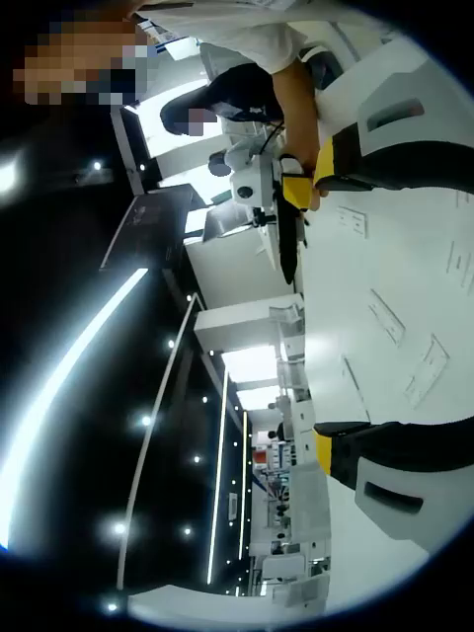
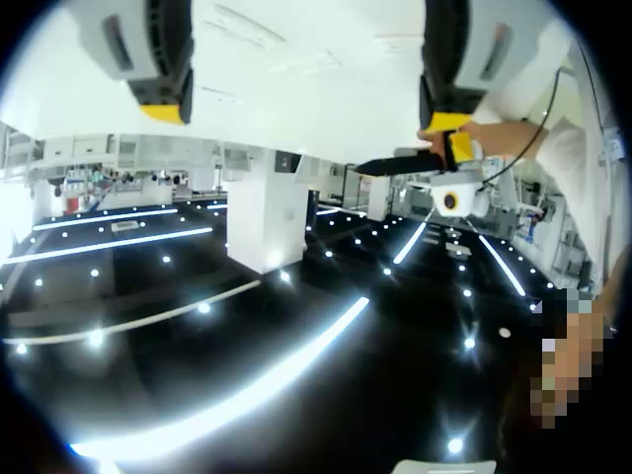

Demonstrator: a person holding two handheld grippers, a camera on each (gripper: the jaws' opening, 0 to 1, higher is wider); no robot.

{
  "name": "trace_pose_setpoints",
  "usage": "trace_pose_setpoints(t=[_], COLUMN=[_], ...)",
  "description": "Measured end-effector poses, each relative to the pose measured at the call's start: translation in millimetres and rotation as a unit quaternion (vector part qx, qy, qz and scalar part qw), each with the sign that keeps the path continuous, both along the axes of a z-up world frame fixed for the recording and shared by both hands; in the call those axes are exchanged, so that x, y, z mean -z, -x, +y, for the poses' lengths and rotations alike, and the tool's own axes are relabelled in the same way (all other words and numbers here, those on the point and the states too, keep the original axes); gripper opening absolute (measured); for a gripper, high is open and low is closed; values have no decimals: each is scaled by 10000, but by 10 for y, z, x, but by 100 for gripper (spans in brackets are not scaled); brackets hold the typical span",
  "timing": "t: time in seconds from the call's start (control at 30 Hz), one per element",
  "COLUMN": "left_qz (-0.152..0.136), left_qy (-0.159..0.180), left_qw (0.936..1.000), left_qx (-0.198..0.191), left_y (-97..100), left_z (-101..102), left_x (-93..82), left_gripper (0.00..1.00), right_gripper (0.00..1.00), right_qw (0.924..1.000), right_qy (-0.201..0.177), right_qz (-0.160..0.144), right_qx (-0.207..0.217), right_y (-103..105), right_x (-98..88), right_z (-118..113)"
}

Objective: Locate the socket holder cover, grip the socket holder cover, clip it into the socket holder slot.

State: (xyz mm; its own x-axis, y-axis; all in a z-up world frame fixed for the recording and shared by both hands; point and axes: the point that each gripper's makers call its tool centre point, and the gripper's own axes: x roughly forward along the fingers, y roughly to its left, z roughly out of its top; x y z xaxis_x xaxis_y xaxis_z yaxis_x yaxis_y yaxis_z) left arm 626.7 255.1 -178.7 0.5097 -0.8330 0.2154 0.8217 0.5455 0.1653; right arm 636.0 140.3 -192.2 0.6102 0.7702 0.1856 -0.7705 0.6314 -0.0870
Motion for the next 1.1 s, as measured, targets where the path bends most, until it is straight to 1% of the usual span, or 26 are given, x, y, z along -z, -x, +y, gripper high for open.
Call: trace_pose_setpoints(t=[0.1, 0.47, 0.6, 0.73, 0.87, 0.9, 1.1], left_qz=[-42, -11, -53, -32, -20, -56, -57], left_qy=[-11, 8, -66, -105, -58, 64, -53], left_qw=[10000, 10000, 10000, 9999, 10000, 9999, 9999], left_qx=[-12, -9, -4, 5, 40, 137, 136], left_y=[4, 11, 20, 16, 21, 53, 40], left_z=[-6, -5, -26, -30, -26, -33, -50], left_x=[6, -12, 10, 33, 21, -20, 10], left_gripper=[95, 95, 95, 95, 95, 95, 95], right_gripper=[95, 95, 95, 95, 95, 95, 95], right_qw=[10000, 9999, 9999, 9999, 10000, 9999, 9999], right_qy=[18, 68, 76, 64, 59, 67, 64], right_qz=[13, 63, 67, 65, 61, 57, 69], right_qx=[17, 39, 41, 51, 47, 48, 44], right_y=[-5, -16, -22, -25, -23, -22, -22], right_x=[12, 49, 54, 45, 40, 41, 50], right_z=[-5, -8, -6, -12, -8, -5, -3])
